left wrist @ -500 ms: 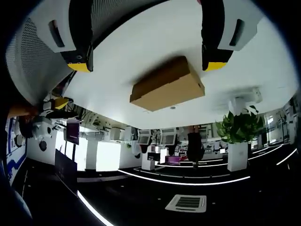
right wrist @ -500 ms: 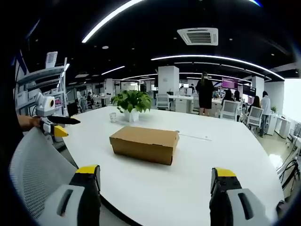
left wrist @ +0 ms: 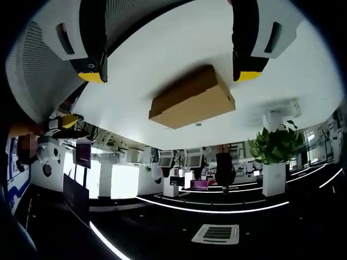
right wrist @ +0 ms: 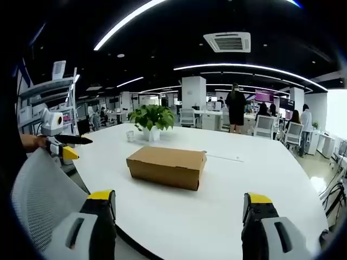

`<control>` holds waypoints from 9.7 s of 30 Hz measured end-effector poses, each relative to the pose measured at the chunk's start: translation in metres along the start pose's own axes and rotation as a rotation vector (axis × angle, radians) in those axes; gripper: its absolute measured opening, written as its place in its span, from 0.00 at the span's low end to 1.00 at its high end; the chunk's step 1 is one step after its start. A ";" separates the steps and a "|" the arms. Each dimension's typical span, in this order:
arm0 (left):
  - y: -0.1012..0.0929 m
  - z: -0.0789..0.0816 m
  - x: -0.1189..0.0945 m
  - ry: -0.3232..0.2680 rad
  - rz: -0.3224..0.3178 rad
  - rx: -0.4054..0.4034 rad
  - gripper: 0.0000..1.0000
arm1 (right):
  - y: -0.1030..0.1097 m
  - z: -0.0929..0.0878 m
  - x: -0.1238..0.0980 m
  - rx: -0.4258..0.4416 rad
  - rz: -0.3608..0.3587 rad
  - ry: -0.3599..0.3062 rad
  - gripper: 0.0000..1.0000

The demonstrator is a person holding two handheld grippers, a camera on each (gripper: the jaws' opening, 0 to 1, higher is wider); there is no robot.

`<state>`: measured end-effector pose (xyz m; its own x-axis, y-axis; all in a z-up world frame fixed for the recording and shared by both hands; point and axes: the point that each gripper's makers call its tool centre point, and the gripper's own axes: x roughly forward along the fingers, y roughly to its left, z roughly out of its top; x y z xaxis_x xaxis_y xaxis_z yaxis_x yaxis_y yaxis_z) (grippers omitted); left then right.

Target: Operate the shoe box by opening the lid, removing the specified soft item, and placing it in the target area until the item is outside and the box remains undamaged.

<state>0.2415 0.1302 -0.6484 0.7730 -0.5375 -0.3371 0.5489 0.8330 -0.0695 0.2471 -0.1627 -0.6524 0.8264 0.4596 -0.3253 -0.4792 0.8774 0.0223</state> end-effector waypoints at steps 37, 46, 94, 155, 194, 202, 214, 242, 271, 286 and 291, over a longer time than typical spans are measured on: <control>0.002 0.004 0.002 0.010 -0.005 -0.032 1.00 | 0.000 0.001 0.002 0.017 0.014 0.033 0.99; 0.004 0.009 0.004 0.006 -0.005 -0.028 1.00 | -0.003 0.009 0.009 0.004 0.020 0.042 0.98; 0.048 0.000 0.067 0.059 -0.018 -0.063 0.97 | -0.033 -0.005 0.059 -0.054 0.077 0.121 0.91; 0.098 -0.045 0.159 0.184 0.056 -0.086 0.74 | -0.047 -0.035 0.210 -0.174 0.230 0.169 0.58; 0.113 -0.059 0.186 0.240 0.136 -0.106 0.71 | -0.035 -0.032 0.265 -0.208 0.278 0.221 0.51; 0.113 -0.059 0.185 0.221 0.124 -0.109 0.69 | -0.033 -0.033 0.265 -0.202 0.274 0.223 0.50; 0.115 -0.059 0.185 0.230 0.101 -0.101 0.68 | -0.026 -0.033 0.261 -0.154 0.238 0.237 0.51; 0.121 -0.067 0.160 0.254 0.015 -0.053 0.68 | 0.008 -0.043 0.236 -0.120 0.159 0.248 0.49; 0.128 -0.083 0.116 0.276 -0.030 -0.027 0.67 | 0.058 -0.052 0.211 -0.100 0.128 0.257 0.48; 0.134 -0.091 0.090 0.294 -0.045 -0.023 0.67 | 0.085 -0.056 0.203 -0.099 0.137 0.263 0.47; 0.136 -0.094 0.083 0.299 -0.044 -0.024 0.67 | 0.093 -0.057 0.201 -0.101 0.144 0.265 0.46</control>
<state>0.3503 0.2115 -0.7736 0.6189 -0.5137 -0.5942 0.5693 0.8145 -0.1112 0.3519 0.0037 -0.7692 0.6487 0.5142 -0.5610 -0.6234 0.7819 -0.0042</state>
